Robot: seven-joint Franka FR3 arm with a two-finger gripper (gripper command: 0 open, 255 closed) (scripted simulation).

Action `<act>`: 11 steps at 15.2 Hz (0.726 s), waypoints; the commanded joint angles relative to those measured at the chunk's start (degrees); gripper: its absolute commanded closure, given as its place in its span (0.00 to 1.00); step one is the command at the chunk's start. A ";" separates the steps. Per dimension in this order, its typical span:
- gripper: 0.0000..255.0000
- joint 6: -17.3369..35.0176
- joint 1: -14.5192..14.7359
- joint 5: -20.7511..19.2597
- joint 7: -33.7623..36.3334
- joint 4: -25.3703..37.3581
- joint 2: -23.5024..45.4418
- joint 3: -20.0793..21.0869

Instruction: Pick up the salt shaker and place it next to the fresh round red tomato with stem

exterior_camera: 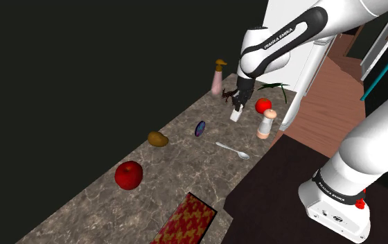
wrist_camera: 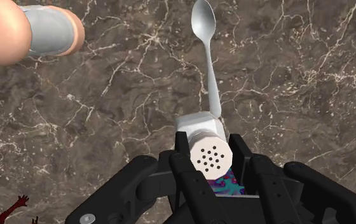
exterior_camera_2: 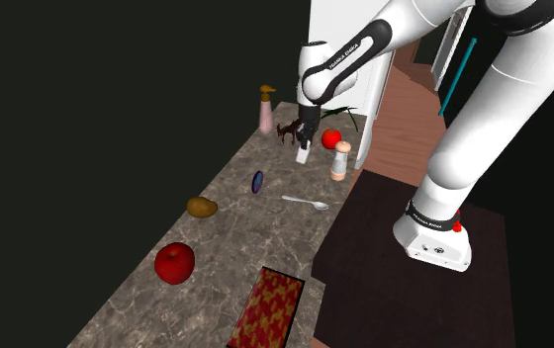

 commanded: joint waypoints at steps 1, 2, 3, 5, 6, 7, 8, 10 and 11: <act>1.00 -0.40 -1.62 -0.37 -3.35 0.27 -0.10 -1.93; 1.00 -0.45 -2.37 -0.54 -4.87 0.44 0.04 -2.84; 1.00 -0.50 -3.11 -0.71 -6.39 0.67 0.24 -3.74; 1.00 -0.63 -4.60 -1.01 -9.42 1.35 0.81 -5.52; 1.00 -0.71 -5.33 -1.13 -10.93 1.79 1.18 -6.39; 1.00 -0.81 -6.06 -1.23 -12.45 2.30 1.61 -7.25; 1.00 -0.92 -6.79 -1.31 -13.96 2.88 2.09 -8.09; 1.00 -1.17 -8.22 -1.37 -16.99 4.24 3.21 -9.73; 1.00 -1.32 -8.94 -1.35 -18.50 5.02 3.85 -10.51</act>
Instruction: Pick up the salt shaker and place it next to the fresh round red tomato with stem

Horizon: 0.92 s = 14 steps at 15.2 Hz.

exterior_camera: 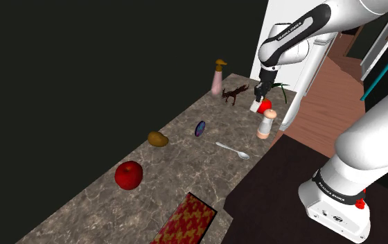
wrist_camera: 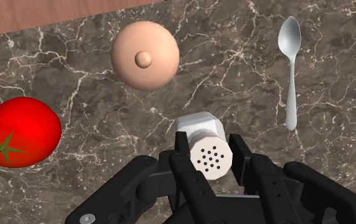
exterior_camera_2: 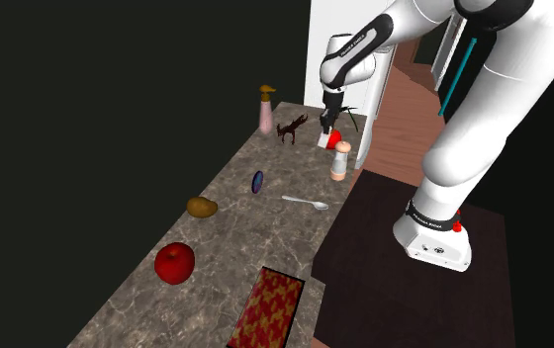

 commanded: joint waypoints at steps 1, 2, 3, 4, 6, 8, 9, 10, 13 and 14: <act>1.00 -0.85 -1.33 0.02 -2.92 1.90 1.05 -1.46; 1.00 -1.03 -2.02 0.11 -4.43 2.81 1.79 -2.21; 1.00 -1.24 -2.73 0.24 -5.94 3.78 2.57 -2.93; 1.00 -1.47 -3.43 0.40 -7.45 4.82 3.41 -3.62; 1.00 -1.99 -4.85 0.84 -10.45 7.09 5.20 -4.90; 1.00 -2.61 -6.29 1.42 -13.43 9.61 7.18 -6.07; 1.00 -2.96 -7.02 1.75 -14.90 10.96 8.22 -6.60; 1.00 -3.34 -7.76 2.12 -16.35 12.38 9.31 -7.11; 1.00 -4.54 -9.87 3.24 -20.27 16.61 12.50 -8.30; 1.00 -3.85 -9.92 3.42 -20.40 16.39 13.00 -8.24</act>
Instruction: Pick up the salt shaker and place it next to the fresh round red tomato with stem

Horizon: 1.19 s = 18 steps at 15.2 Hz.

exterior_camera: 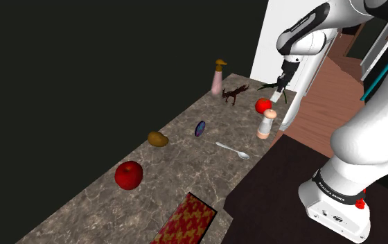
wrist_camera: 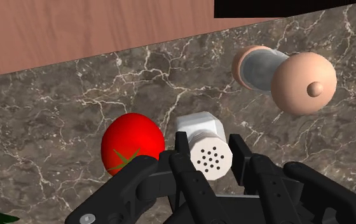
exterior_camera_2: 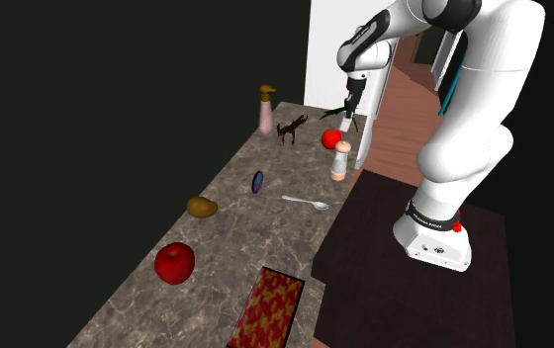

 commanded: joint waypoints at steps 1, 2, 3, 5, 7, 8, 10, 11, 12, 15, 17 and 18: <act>1.00 0.82 -0.41 0.57 -0.90 0.75 1.64 -0.06; 1.00 1.51 -0.45 0.78 -1.04 0.56 2.15 0.00; 1.00 2.20 -0.50 0.98 -1.19 0.37 2.68 0.06; 1.00 3.56 -0.60 1.41 -1.48 0.04 3.75 0.20; 1.00 4.91 -0.71 1.86 -1.79 -0.24 4.86 0.36; 1.00 5.58 -0.78 2.10 -1.95 -0.36 5.43 0.45; 1.00 6.91 -0.91 2.57 -2.28 -0.56 6.59 0.64; 1.00 7.57 -0.99 2.82 -2.45 -0.64 7.19 0.74; 1.00 8.22 -1.06 3.07 -2.62 -0.71 7.79 0.85; 1.00 10.15 -1.33 3.83 -3.14 -0.84 9.65 1.23; 1.00 11.41 -1.52 4.34 -3.49 -0.86 10.92 1.50; 1.00 12.03 -1.63 4.60 -3.67 -0.86 11.57 1.65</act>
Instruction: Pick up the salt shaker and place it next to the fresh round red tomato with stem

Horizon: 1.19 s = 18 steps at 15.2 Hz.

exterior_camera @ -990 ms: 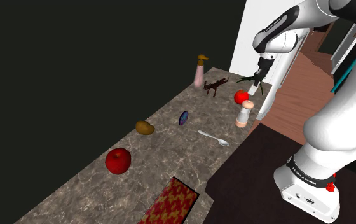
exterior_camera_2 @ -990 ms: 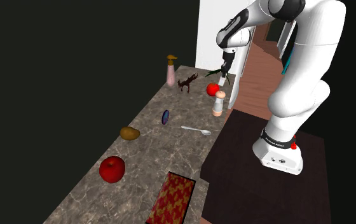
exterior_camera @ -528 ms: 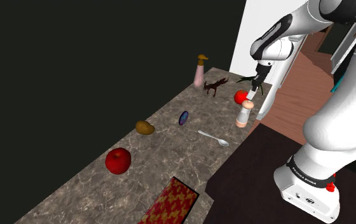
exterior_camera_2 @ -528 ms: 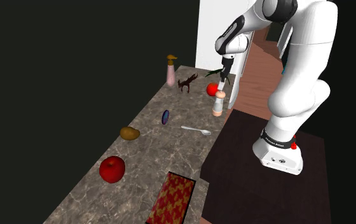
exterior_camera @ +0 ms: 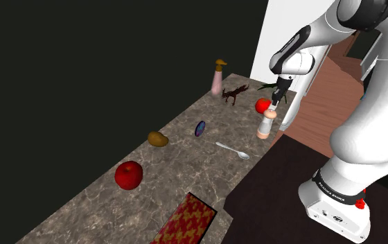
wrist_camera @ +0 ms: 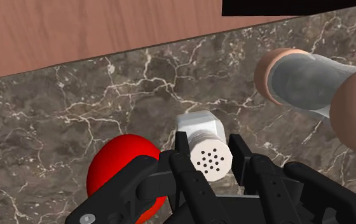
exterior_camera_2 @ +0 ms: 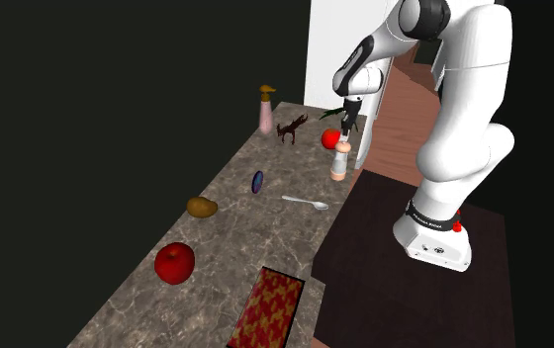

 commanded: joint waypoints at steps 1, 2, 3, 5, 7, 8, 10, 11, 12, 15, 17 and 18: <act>1.00 1.19 -0.20 0.51 -0.33 0.11 1.31 0.30; 1.00 1.80 -0.32 0.77 -0.51 0.14 1.97 0.46; 1.00 2.41 -0.44 1.03 -0.69 0.19 2.64 0.62; 1.00 3.61 -0.69 1.54 -1.04 0.32 3.99 0.97; 1.00 4.78 -0.96 2.04 -1.39 0.50 5.37 1.34; 1.00 5.36 -1.11 2.29 -1.57 0.61 6.06 1.53; 1.00 6.50 -1.40 2.77 -1.90 0.87 7.47 1.93; 1.00 7.06 -1.55 3.00 -2.07 1.02 8.18 2.13; 1.00 7.80 -1.76 3.31 -2.29 1.24 9.15 2.40; 1.00 7.80 -1.76 3.31 -2.29 1.23 9.14 2.40; 1.00 7.80 -1.76 3.31 -2.29 1.24 9.14 2.40; 1.00 7.80 -1.76 3.31 -2.29 1.24 9.14 2.40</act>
